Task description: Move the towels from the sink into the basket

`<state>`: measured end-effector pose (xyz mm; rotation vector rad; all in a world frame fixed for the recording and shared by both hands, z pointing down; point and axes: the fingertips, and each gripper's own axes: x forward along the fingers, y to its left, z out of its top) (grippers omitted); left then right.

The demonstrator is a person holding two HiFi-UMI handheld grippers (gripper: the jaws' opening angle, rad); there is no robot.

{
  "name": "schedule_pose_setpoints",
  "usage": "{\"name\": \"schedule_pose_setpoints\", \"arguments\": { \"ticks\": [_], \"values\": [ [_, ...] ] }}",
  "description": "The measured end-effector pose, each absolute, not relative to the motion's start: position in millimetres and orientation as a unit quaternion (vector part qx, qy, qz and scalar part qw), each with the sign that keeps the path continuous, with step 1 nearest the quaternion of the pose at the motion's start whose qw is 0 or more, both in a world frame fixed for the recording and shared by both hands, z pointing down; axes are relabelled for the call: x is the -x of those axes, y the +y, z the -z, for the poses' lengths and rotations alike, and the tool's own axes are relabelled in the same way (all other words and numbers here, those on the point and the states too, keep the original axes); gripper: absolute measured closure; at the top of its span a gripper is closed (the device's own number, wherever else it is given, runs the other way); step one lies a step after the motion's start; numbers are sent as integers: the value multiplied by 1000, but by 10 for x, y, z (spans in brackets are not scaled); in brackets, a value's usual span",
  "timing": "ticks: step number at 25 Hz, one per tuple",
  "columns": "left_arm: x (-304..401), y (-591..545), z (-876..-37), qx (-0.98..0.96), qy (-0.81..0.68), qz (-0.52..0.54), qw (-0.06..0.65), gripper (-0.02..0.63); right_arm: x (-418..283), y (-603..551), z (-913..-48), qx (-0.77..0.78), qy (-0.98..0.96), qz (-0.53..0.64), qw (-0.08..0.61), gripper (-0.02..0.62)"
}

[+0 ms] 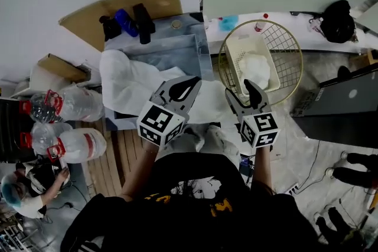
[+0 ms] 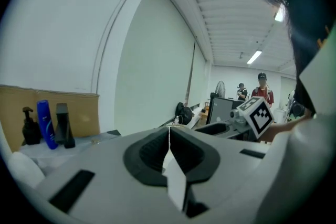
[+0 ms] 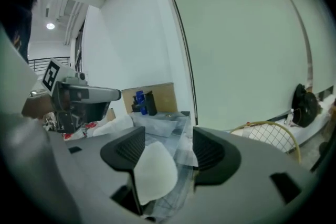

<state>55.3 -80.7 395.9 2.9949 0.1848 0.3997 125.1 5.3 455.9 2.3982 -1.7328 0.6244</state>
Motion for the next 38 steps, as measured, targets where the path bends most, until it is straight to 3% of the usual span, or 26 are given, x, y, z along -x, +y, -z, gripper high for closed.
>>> {"name": "schedule_pose_setpoints", "arguments": {
  "ticks": [9,15,20,29,38],
  "values": [
    [112,-1079,-4170,-986,54,-136,77,597,-341,-239,-4955,-778,-567,-222,153,191],
    [262,-1145,-4157,-987,54,-126,82,595,-426,-259,-5646,-780,-502,-300,223,173],
    [302,-1144,-4144,-988,60,-121,79,596,-525,-329,-5915,-792,-472,-328,205,179],
    [316,-1144,-4098,-988,67,-114,74,597,-445,-314,-5821,-807,-447,-312,227,331],
    [268,-1148,-4048,-988,81,-103,80,595,-409,-401,-5233,-825,-461,-246,213,435]
  ]
}}
